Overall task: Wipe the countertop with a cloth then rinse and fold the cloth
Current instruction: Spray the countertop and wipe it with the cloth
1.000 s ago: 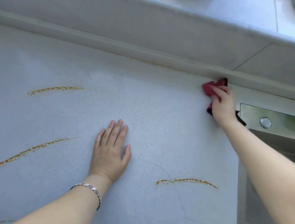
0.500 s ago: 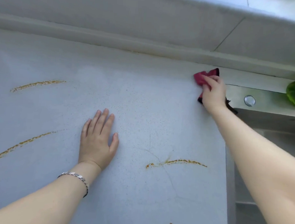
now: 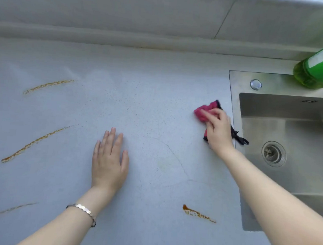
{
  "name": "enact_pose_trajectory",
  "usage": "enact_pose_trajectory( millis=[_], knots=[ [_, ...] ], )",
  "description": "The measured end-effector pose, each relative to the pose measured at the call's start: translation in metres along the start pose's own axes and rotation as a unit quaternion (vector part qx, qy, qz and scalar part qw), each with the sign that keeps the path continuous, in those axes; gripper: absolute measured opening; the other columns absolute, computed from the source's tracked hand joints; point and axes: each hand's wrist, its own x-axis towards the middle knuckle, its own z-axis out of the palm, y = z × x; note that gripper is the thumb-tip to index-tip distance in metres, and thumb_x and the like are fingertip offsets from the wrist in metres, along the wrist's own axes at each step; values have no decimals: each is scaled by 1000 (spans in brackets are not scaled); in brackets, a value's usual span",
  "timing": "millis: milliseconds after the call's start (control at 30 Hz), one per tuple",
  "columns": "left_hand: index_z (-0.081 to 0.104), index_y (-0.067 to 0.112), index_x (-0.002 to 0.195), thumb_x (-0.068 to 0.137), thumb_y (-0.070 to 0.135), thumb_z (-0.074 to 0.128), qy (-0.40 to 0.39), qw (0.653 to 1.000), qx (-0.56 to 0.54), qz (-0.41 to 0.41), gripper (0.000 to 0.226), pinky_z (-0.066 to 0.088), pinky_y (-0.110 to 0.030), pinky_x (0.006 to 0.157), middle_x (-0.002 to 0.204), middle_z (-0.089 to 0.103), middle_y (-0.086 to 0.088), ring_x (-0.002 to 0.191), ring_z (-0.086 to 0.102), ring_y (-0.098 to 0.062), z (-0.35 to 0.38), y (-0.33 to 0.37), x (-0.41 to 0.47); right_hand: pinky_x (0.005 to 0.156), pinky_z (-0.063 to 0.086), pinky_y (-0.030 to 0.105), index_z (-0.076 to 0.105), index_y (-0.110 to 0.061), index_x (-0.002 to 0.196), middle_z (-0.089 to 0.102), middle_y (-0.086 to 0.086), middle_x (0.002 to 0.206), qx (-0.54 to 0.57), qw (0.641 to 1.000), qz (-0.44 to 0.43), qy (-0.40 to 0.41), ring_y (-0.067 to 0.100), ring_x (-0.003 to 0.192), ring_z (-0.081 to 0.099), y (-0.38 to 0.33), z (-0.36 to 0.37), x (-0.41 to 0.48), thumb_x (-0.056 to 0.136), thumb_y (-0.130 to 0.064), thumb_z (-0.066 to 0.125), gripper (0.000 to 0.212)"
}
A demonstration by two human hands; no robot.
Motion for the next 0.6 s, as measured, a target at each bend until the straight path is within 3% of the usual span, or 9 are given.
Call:
enact_pose_trajectory(
  millis=[67,100,200,267,300,400,433,500,600],
  knots=[
    [42,5,134,84,32,29,-19,1000,8,-4,58,-2,-26,112,145,38,-16,136,24,-22,6,-1,-12,94,26,25,63,-12,115,53,21,119,-8,995,96,26,39,109,43,-13,13,-10,86,0,46,36],
    [41,6,134,84,32,29,-23,1000,10,-6,58,-5,-24,112,145,38,-15,135,21,-20,8,-2,-13,95,28,28,63,-13,115,53,20,119,21,996,89,15,37,109,42,-25,25,-28,85,1,46,37],
    [42,6,134,84,32,30,-21,1000,5,-9,57,-6,-23,112,144,39,-15,134,19,-19,9,-1,-12,87,42,39,65,-18,110,57,8,114,50,985,-139,-95,23,101,41,-50,43,-111,82,-4,46,37],
    [43,6,133,84,32,31,-14,1000,7,-5,57,-6,-23,112,144,39,-15,134,20,-19,9,-1,-13,85,40,30,67,-20,103,58,1,109,44,941,-273,-196,18,97,46,-37,21,-125,86,-11,47,28],
    [43,6,133,84,32,31,-8,1000,8,-4,56,-6,-22,112,144,39,-15,133,20,-19,9,-1,-13,84,39,25,69,-19,96,63,1,102,62,934,-274,-219,15,93,52,-24,9,-114,88,-15,50,21],
    [43,7,133,85,32,31,-1,1000,9,-5,56,-8,-22,112,144,39,-15,134,20,-19,11,-3,-13,90,36,28,70,-11,99,63,13,102,-19,992,-93,-87,26,99,56,18,-18,-50,86,-8,51,23],
    [42,7,133,85,32,30,0,1000,10,-6,56,-8,-22,112,144,39,-15,134,20,-19,11,-3,-13,94,32,28,67,-10,107,58,18,111,-8,1000,13,-26,34,106,51,27,-15,-31,86,-3,47,30],
    [42,7,134,85,32,30,-2,1000,9,-4,57,-8,-22,112,145,38,-15,134,20,-19,11,-3,-14,92,28,22,65,-9,110,55,21,115,-29,992,116,49,39,108,47,11,5,-17,86,-4,44,32],
    [42,7,134,84,33,30,-7,1000,9,-5,57,-8,-21,112,145,38,-15,134,20,-19,11,-2,-14,82,39,23,69,-15,98,65,10,100,69,997,38,-12,28,95,54,-55,50,-59,85,-22,46,27]
  ],
)
